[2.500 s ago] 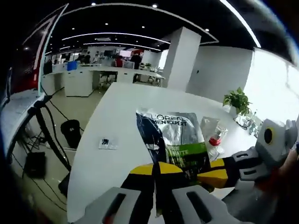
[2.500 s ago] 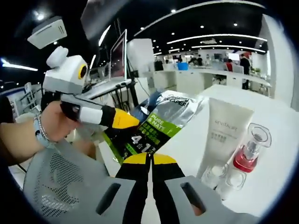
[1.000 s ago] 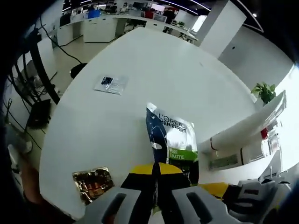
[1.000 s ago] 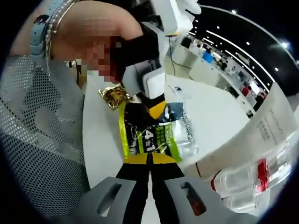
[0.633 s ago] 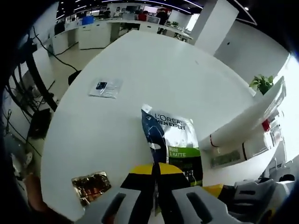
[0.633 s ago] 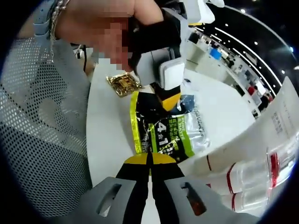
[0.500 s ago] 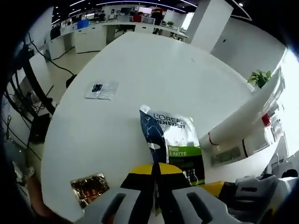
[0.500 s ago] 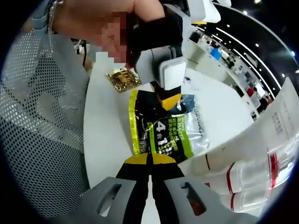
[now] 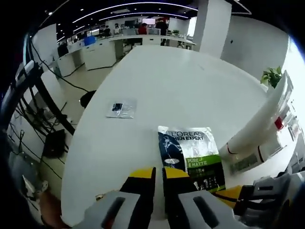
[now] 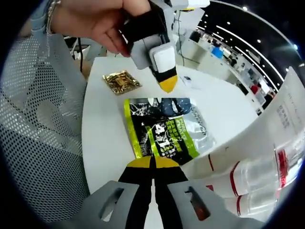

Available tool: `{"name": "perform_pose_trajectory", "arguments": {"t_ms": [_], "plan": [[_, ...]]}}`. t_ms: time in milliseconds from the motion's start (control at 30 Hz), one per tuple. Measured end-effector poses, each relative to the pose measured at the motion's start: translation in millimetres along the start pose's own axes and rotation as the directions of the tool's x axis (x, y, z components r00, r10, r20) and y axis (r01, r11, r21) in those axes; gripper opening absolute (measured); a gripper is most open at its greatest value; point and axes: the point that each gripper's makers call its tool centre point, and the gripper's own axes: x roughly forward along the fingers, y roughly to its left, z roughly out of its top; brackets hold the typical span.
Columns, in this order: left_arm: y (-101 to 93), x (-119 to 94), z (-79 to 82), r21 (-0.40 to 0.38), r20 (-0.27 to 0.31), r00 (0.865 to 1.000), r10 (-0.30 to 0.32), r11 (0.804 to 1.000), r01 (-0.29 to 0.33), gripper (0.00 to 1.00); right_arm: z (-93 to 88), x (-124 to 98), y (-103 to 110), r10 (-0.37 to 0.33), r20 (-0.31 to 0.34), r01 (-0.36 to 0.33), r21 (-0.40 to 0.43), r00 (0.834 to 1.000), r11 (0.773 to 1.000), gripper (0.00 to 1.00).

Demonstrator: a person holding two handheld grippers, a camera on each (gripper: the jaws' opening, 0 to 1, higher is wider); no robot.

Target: Arrange the skincare products in the storage area until every visible bottle or jar stands upright without overlapping.

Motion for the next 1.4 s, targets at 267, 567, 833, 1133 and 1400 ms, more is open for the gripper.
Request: {"name": "perform_pose_trajectory", "arguments": {"t_ms": [267, 567, 833, 1133, 1400], "plan": [[-24.8, 8, -47.2, 0.241, -0.249, 0.968, 0.017, 0.969, 0.045, 0.01, -0.2, 0, 0, -0.001, 0.002, 0.001, 0.008, 1.000, 1.000, 0.00], [-14.8, 18, -47.4, 0.301, -0.213, 0.975, 0.059, 0.954, 0.008, 0.01, -0.8, -1, -1, 0.004, 0.003, -0.004, 0.018, 1.000, 1.000, 0.00], [-16.0, 19, -46.8, 0.309, -0.197, 0.979, 0.059, 0.951, 0.004, 0.02, -1.6, 0, -4, -0.012, 0.003, 0.012, 0.009, 1.000, 1.000, 0.00], [-13.8, 18, -45.8, 0.356, -0.187, 0.979, 0.085, 0.934, -0.013, 0.04, -1.7, 0, -4, -0.022, 0.000, 0.022, 0.028, 1.000, 0.999, 0.01], [-18.9, 15, -36.9, 0.295, -0.159, 0.986, 0.041, 0.955, 0.008, 0.18, -2.0, 0, -5, -0.015, -0.002, 0.015, 0.064, 1.000, 0.998, 0.01]]}}
